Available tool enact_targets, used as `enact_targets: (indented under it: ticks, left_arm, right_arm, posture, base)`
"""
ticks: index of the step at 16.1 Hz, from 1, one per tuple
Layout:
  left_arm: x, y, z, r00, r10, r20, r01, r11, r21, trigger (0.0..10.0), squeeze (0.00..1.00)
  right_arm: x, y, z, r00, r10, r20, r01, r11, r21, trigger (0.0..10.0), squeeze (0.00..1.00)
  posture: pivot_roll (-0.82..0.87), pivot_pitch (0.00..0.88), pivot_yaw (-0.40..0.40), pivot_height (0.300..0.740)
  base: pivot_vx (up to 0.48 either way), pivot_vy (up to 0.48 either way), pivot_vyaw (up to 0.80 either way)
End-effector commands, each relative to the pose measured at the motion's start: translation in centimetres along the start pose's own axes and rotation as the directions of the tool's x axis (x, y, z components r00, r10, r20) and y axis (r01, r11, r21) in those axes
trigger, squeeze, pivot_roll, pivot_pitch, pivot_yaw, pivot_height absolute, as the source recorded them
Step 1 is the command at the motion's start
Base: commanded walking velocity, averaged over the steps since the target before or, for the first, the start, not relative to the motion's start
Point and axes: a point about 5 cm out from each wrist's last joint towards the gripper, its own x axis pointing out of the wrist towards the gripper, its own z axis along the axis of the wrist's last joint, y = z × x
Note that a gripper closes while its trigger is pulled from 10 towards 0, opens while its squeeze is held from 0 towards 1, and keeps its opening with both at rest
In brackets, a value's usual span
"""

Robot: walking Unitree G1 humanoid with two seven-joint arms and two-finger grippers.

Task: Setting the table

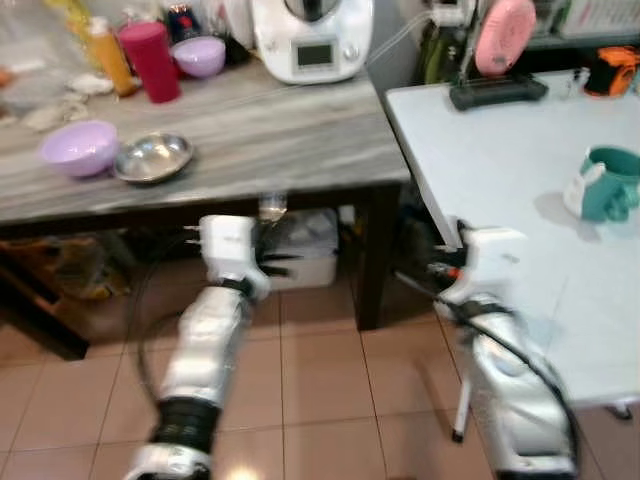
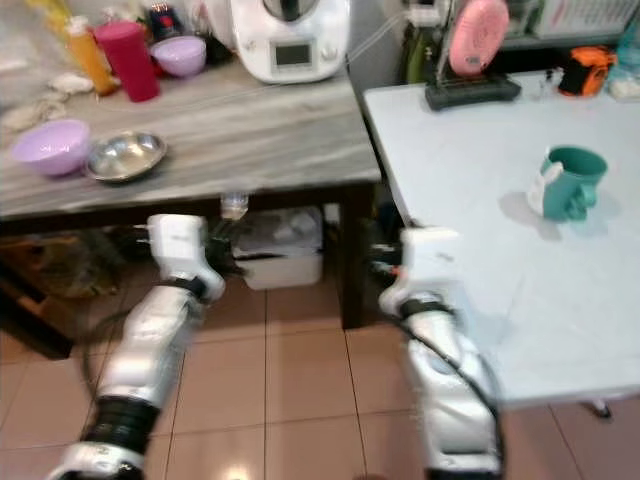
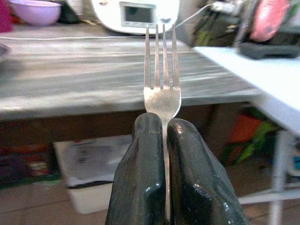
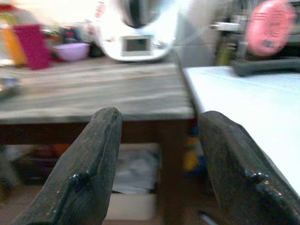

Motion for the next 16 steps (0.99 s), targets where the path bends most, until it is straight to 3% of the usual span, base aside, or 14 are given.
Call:
enact_targets:
  ticks: [1, 6, 16]
  left_arm:
    - [0.22, -0.85, 0.21, 1.000, -0.027, 0.011, 0.027, 1.000, -0.003, 10.0, 0.00]
    - [0.29, -1.05, 0.29, 0.999, -0.035, 0.013, 0.035, 0.999, -0.007, 10.0, 0.00]
    - [0.32, -1.73, 0.38, 0.998, -0.066, 0.024, 0.066, 0.998, -0.024, 10.0, 0.00]
  right_arm:
    - [-0.19, -0.61, 0.29, 1.000, -0.010, 0.010, 0.010, 1.000, -0.028, 10.0, 0.00]
    - [-0.18, -0.46, 0.32, 1.000, -0.007, 0.015, 0.008, 1.000, -0.027, 10.0, 0.00]
    - [-0.13, -0.64, 0.26, 1.000, -0.024, 0.010, 0.024, 1.000, -0.008, 10.0, 0.00]
  posture:
    - [-0.31, 0.098, 0.083, 0.740]
    - [-0.31, 0.101, 0.084, 0.740]
    - [-0.31, 0.102, 0.081, 0.740]
  base:
    - [0.349, 0.000, 0.00]
    - [0.351, 0.000, 0.62]
    - [0.372, 0.000, 0.00]
